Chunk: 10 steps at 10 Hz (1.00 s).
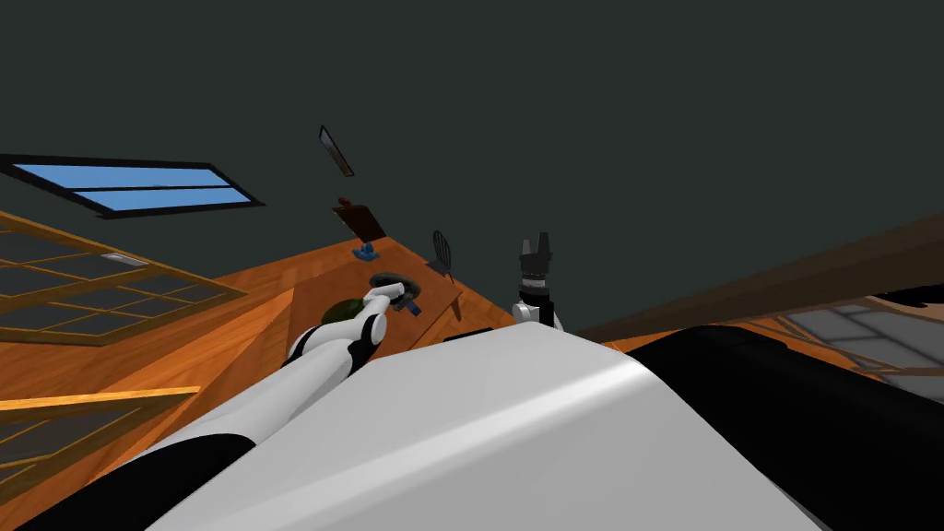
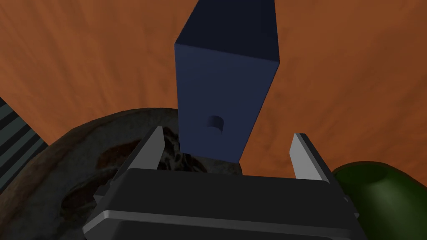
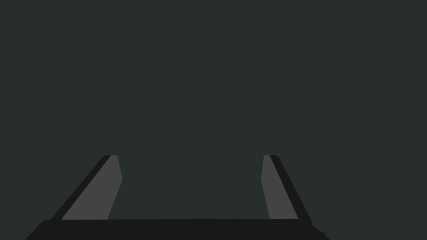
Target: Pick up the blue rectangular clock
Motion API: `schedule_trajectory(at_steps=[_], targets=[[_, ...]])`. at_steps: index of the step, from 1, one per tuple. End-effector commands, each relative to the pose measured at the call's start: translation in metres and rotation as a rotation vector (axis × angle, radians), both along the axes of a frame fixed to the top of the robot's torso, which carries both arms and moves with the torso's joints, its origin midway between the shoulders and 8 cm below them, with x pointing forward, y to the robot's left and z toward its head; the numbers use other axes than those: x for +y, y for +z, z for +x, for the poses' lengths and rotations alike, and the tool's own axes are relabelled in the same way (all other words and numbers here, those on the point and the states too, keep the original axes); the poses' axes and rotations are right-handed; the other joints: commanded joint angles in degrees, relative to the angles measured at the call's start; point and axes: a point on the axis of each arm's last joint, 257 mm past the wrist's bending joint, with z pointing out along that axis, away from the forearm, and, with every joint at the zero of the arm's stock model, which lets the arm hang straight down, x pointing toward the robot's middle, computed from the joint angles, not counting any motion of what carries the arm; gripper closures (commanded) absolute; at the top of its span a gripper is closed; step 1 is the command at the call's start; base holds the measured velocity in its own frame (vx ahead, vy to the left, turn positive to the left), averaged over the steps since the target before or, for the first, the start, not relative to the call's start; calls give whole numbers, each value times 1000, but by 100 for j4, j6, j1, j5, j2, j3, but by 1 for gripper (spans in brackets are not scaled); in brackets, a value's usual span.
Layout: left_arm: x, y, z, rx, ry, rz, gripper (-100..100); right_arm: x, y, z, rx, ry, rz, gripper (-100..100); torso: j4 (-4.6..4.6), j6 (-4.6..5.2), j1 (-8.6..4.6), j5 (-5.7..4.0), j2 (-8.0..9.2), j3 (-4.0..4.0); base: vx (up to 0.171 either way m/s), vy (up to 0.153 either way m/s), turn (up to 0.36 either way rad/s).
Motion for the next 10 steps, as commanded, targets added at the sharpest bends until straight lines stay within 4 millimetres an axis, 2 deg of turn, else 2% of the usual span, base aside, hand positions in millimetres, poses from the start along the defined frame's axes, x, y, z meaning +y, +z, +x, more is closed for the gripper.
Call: schedule_trajectory(at_steps=[1,3,4,5,7,8,10], targets=[[5,-1,-4,-1,-25,-4,-100,0,0,0,0,0,0,0,0,0,0,0,0,0,130,-107,189],[5,-1,-4,6,-66,6,-100,0,0,0,0,0,0,0,-2,12,-4,-1,1,-2,41,-51,-30],[17,-4,-12,-4,-45,-18,-100,0,0,0,0,0,0,0,0,23,8,9,12,4,88,-114,292],[17,-4,-12,1,-70,-12,-100,0,0,0,0,0,0,0,-3,15,-16,5,-7,-6,132,-138,195],[17,-4,-12,8,-113,-1,-100,0,0,0,0,0,0,0,-6,26,-8,5,-17,-13,50,-39,-16],[29,-7,-20,-5,-90,-22,-100,0,0,0,0,0,0,0,-3,30,12,13,-2,-5,94,-85,311],[29,-7,-20,3,-143,-9,-100,0,0,0,0,0,0,0,-9,32,-21,8,-32,-21,91,-109,89]])
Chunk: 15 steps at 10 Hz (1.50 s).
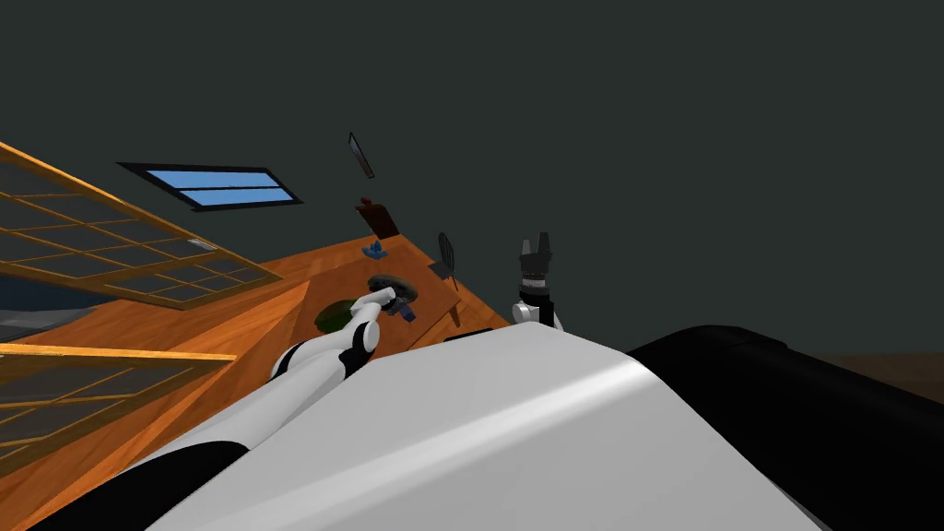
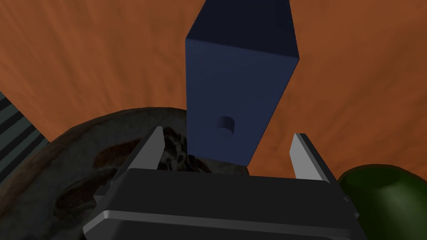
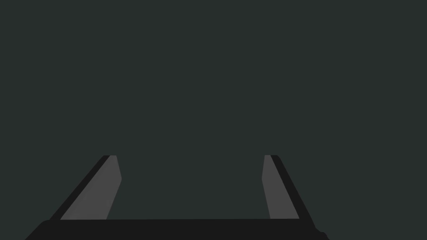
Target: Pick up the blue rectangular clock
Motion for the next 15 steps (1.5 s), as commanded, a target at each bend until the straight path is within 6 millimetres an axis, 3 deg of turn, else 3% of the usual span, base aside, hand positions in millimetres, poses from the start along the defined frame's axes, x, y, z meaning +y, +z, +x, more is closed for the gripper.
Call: schedule_trajectory(at_steps=[1,2,5,6,9,10,13,14,15], targets=[[0,0,0,4,-35,8,-100,0,0,0,0,0,0,0,0,0,0,0,0,0,18,-24,-36],[13,-2,-8,-11,-10,-11,-100,0,0,0,0,0,0,0,3,-2,20,4,15,8,88,-126,283],[13,-2,-8,-2,-81,8,-100,0,0,0,0,0,0,0,0,1,6,1,-2,-1,66,-73,59],[28,-2,-16,-19,-53,-8,-100,0,0,0,0,0,0,0,3,-1,27,6,13,7,74,-100,298],[28,-2,-16,-9,-127,12,-100,0,0,0,0,0,0,0,0,2,4,1,0,0,62,-80,54],[43,-3,-24,-28,-100,0,-100,0,0,0,0,0,0,0,2,0,24,5,10,6,87,-119,262],[43,-3,-24,-19,-172,20,-100,0,0,0,0,0,0,0,0,2,4,0,0,0,57,-84,69],[58,-2,-33,-39,-140,10,-100,0,0,0,0,0,0,0,3,0,28,5,12,7,61,-103,292],[58,-2,-33,-36,-166,18,-100,0,0,0,0,0,0,0,1,-10,6,2,6,4,97,-143,210]])
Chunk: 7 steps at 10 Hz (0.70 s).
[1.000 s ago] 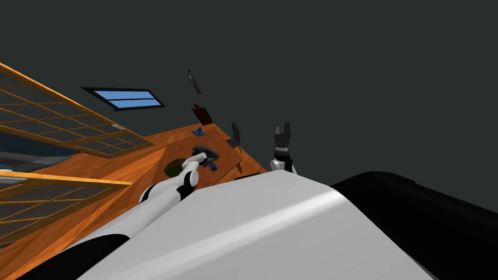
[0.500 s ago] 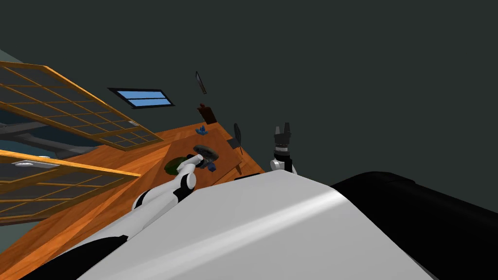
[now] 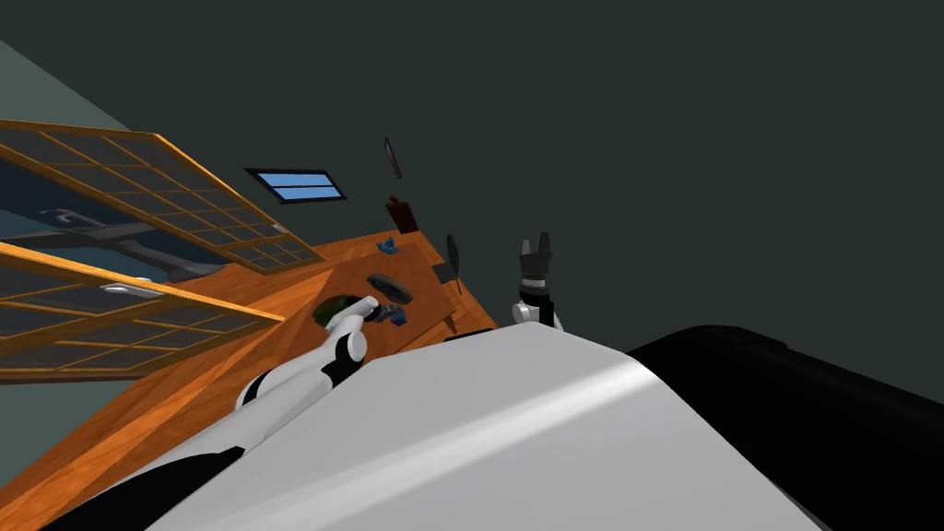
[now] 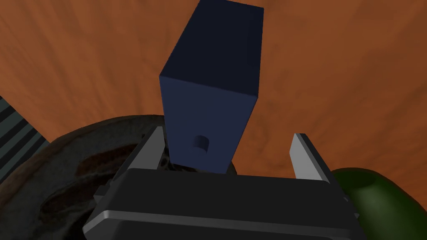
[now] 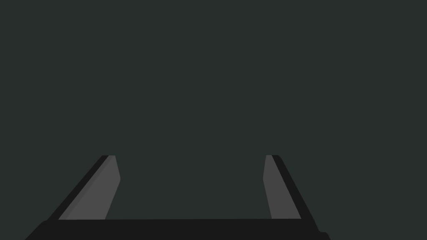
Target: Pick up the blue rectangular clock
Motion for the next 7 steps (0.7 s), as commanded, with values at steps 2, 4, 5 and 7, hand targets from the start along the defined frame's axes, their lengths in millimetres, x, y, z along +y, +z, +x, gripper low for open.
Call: schedule_trajectory(at_steps=[2,4,5,7], targets=[[3,0,-1,3,-62,20,-100,0,0,0,0,0,0,0,0,3,13,2,2,1,47,-57,-26],[19,2,-10,-15,-57,21,-100,0,0,0,0,0,0,0,0,-9,8,3,1,1,96,-142,267],[19,2,-10,-12,-86,30,-100,0,0,0,0,0,0,0,-1,1,-6,-1,-4,-3,36,-91,-29],[19,2,-10,-12,-90,32,-100,0,0,0,0,0,0,0,4,2,35,7,22,12,-1,-12,-23]])
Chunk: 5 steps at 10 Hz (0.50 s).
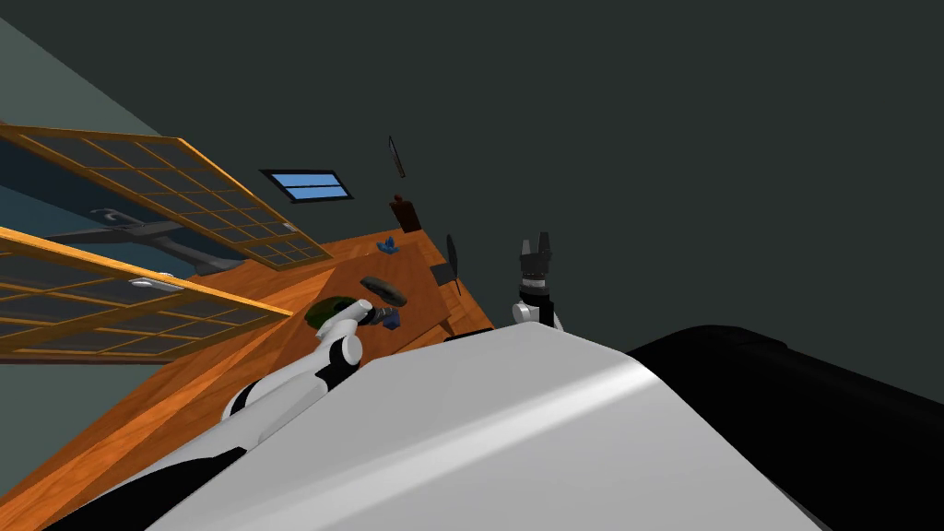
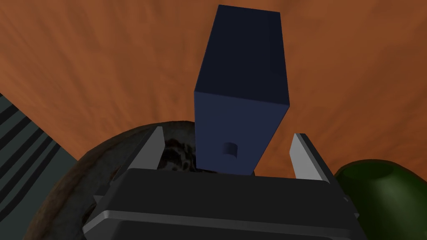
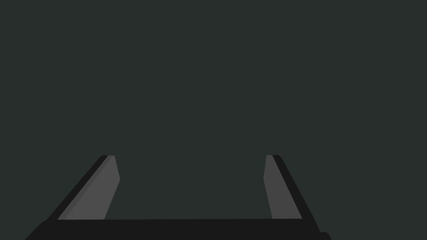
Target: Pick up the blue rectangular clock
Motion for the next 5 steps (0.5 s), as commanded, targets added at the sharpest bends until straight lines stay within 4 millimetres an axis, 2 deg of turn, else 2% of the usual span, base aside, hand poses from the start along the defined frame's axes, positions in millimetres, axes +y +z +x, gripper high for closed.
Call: schedule_trajectory(at_steps=[1,5], targets=[[0,0,0,0,0,0,100,0,0,0,0,0,0,0,0,0,0,0,0,0,0,0,0],[0,0,1,-1,0,1,100,0,0,0,0,0,0,0,-2,-2,8,5,0,-1,0,0,0]])
